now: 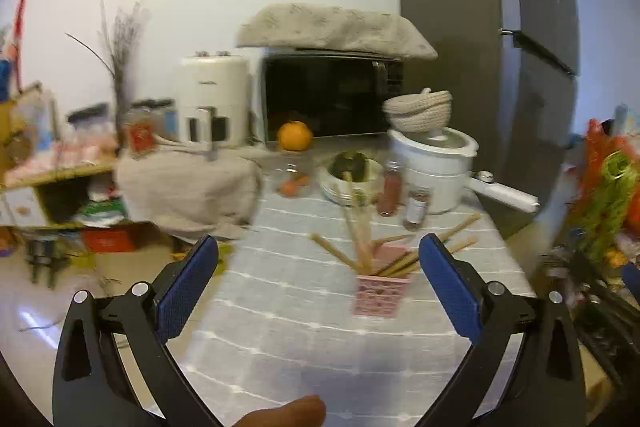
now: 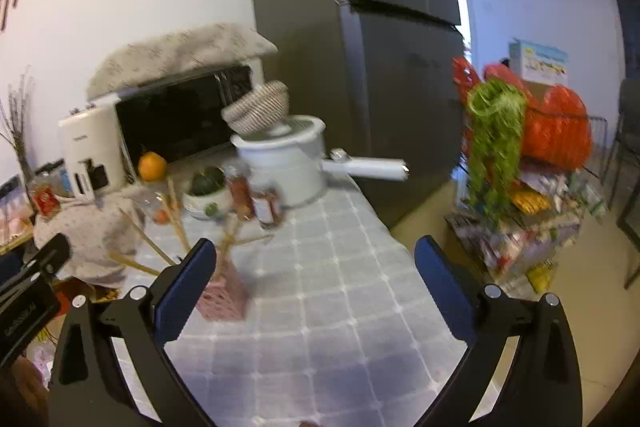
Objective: Organize utensils
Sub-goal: 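Grasp the last wooden stick with the right tool, then lower the stick into the pink basket and open the right tool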
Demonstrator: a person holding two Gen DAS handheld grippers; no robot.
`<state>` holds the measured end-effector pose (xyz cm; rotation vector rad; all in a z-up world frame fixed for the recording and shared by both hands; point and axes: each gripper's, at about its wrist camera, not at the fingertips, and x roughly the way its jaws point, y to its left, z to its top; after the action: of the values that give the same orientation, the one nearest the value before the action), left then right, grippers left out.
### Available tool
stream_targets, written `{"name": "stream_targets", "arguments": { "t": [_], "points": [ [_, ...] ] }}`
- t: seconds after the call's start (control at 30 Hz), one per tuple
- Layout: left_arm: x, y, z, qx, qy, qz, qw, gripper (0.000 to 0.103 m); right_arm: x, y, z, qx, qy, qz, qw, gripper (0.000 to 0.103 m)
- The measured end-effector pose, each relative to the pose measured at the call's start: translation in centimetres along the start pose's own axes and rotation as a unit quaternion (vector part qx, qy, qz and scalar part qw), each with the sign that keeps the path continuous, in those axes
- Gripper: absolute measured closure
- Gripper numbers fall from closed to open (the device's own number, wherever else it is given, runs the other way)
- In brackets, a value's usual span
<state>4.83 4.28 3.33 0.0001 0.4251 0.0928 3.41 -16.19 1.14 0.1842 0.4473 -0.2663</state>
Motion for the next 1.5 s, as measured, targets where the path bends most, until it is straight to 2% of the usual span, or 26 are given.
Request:
{"name": "stream_targets", "arguments": {
  "t": [0.07, 0.17, 0.2, 0.27, 0.3, 0.43, 0.5, 0.53, 0.57, 0.6, 0.63, 0.7, 0.73, 0.77, 0.83, 0.9, 1.0, 1.1, 1.2, 1.23, 1.3, 1.37, 1.4, 1.5],
  "points": [
    [-0.2, 0.6, -0.1, -0.014, -0.003, -0.004, 0.9999, 0.007, 0.5, -1.5, -0.5, 0.019, 0.02, -0.012, 1.0, 0.006],
    [-0.2, 2.6, 0.1, -0.058, 0.001, -0.041, 0.9975, 0.007, 2.5, -3.1, -0.9, 0.057, 0.071, 0.025, 0.996, 0.006],
    [-0.2, 3.0, 0.0, -0.068, 0.001, -0.05, 0.9964, 0.007, 3.8, -4.2, -1.0, 0.091, 0.104, 0.062, 0.988, 0.006],
    [0.3, 3.8, 0.1, -0.081, 0.01, -0.074, 0.9939, 0.007, 5.9, -5.5, -1.5, 0.147, 0.156, 0.104, 0.971, 0.006],
    [0.7, 3.9, 0.1, -0.078, 0.019, -0.079, 0.9936, 0.007, 6.9, -6.2, -1.8, 0.171, 0.178, 0.115, 0.962, 0.006],
    [1.7, 3.7, -0.6, -0.069, 0.048, -0.097, 0.9917, 0.007, 9.2, -7.5, -2.8, 0.22, 0.216, 0.144, 0.94, 0.006],
    [2.1, 4.0, -0.9, -0.081, 0.06, -0.112, 0.9886, 0.007, 12.4, -8.3, -3.6, 0.287, 0.267, 0.198, 0.898, 0.006],
    [2.3, 4.0, -1.1, -0.082, 0.064, -0.118, 0.9875, 0.007, 15.6, -8.6, -4.5, 0.344, 0.315, 0.26, 0.845, 0.006],
    [2.5, 4.1, -1.3, -0.079, 0.067, -0.119, 0.9875, 0.007, 19.7, -8.3, -5.9, 0.399, 0.369, 0.337, 0.769, 0.006],
    [2.9, 4.1, -1.4, -0.076, 0.069, -0.117, 0.9878, 0.007, 21.6, -8.0, -6.4, 0.42, 0.387, 0.363, 0.736, 0.006],
    [3.4, 4.1, -1.5, -0.073, 0.071, -0.111, 0.9886, 0.007, 24.2, -7.8, -6.8, 0.442, 0.395, 0.372, 0.714, 0.006],
    [4.6, 4.3, -1.8, -0.073, 0.077, -0.104, 0.9889, 0.007, 27.9, -6.8, -5.9, 0.422, 0.388, 0.365, 0.733, 0.006],
    [5.4, 4.4, -1.9, -0.072, 0.081, -0.101, 0.9889, 0.007, 30.1, -5.7, -5.7, 0.409, 0.395, 0.377, 0.732, 0.006],
    [6.1, 4.4, -2.0, -0.071, 0.085, -0.099, 0.9889, 0.007, 32.3, -4.5, -5.9, 0.405, 0.41, 0.387, 0.72, 0.006],
    [7.6, 4.4, -2.4, -0.067, 0.094, -0.088, 0.9894, 0.007, 35.7, -2.6, -6.1, 0.405, 0.42, 0.394, 0.71, 0.006],
    [9.0, 4.3, -2.7, -0.068, 0.104, -0.08, 0.989, 0.007, 38.5, -0.7, -5.9, 0.393, 0.43, 0.391, 0.713, 0.006],
    [10.6, 4.1, -3.1, -0.071, 0.123, -0.089, 0.9859, 0.007, 41.3, 1.2, -5.6, 0.377, 0.443, 0.396, 0.711, 0.008],
    [11.2, 3.7, -3.2, -0.061, 0.123, -0.088, 0.9865, 0.007, 44.0, 2.8, -5.7, 0.376, 0.461, 0.383, 0.707, 0.014],
    [11.1, 3.4, -3.0, -0.044, 0.11, -0.075, 0.9901, 0.007, 46.0, 4.7, -6.3, 0.389, 0.474, 0.379, 0.692, 0.029],
    [11.2, 3.5, -3.1, -0.038, 0.109, -0.072, 0.9907, 0.007, 47.0, 5.4, -6.6, 0.397, 0.481, 0.376, 0.685, 0.039],
    [11.4, 3.8, -3.2, -0.036, 0.113, -0.07, 0.9905, 0.007, 47.9, 5.8, -7.1, 0.401, 0.483, 0.377, 0.681, 0.075],
    [11.7, 4.6, -3.6, -0.042, 0.121, -0.062, 0.9898, 0.007, 48.9, 6.2, -7.7, 0.395, 0.49, 0.36, 0.688, 0.091],
    [11.8, 5.1, -3.8, -0.046, 0.128, -0.059, 0.989, 0.007, 49.0, 6.2, -7.8, 0.392, 0.489, 0.362, 0.69, 0.092],
    [12.0, 6.4, -4.3, -0.068, 0.144, -0.058, 0.9855, 0.007, 47.5, 5.6, -7.1, 0.38, 0.457, 0.385, 0.707, 0.092]
  ]
}}
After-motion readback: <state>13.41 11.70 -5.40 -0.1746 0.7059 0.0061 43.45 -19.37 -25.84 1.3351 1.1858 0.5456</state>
